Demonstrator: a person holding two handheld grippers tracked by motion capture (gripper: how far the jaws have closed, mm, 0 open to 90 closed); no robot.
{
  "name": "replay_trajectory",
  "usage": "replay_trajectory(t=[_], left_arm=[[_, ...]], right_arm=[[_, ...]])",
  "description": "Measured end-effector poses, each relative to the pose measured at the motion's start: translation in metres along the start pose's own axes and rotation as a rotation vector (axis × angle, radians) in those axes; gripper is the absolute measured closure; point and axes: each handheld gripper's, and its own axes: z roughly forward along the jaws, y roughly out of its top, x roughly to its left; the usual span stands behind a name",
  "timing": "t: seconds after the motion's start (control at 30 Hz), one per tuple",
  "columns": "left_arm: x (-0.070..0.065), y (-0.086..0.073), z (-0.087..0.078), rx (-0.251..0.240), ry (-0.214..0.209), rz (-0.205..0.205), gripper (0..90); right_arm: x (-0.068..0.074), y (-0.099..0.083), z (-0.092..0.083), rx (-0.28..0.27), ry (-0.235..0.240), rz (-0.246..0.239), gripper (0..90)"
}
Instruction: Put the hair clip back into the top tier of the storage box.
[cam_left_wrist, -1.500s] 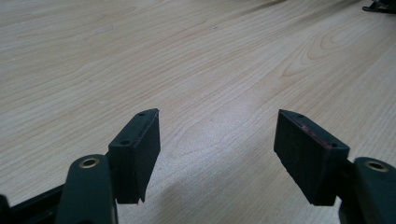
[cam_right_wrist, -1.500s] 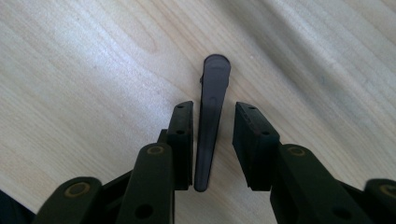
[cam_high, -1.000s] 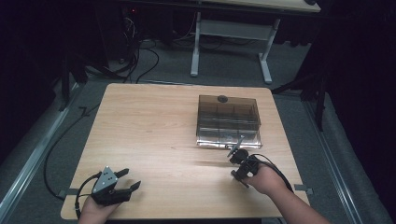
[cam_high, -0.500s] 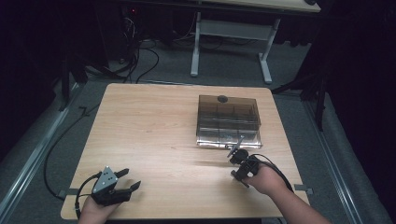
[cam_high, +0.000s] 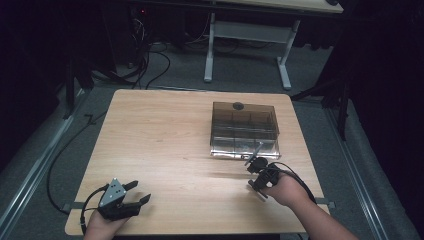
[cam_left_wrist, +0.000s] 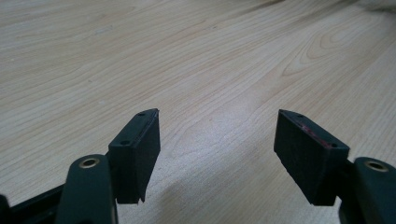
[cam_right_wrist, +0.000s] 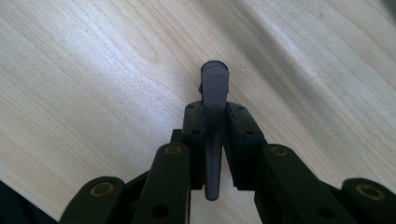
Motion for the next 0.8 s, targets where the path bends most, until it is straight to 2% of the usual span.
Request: replay_trajectory(t=[0.03,0.13,0.8], left_arm=[[0.0,0.0,0.0,-0.002,0.0,0.0,31.9],[0.0,0.0,0.0,-0.001,0.0,-0.001,31.9],[0.0,0.0,0.0,-0.004,0.003,-0.003,31.9]], right_arm=[[-0.001,0.0,-0.001,-0.003,-0.001,-0.014,79.1],[-0.001,0.0,-0.005,-0.009,0.004,-0.012,79.1],[-0.006,0.005,-0.037,-0.025,0.011,0.016,79.1]])
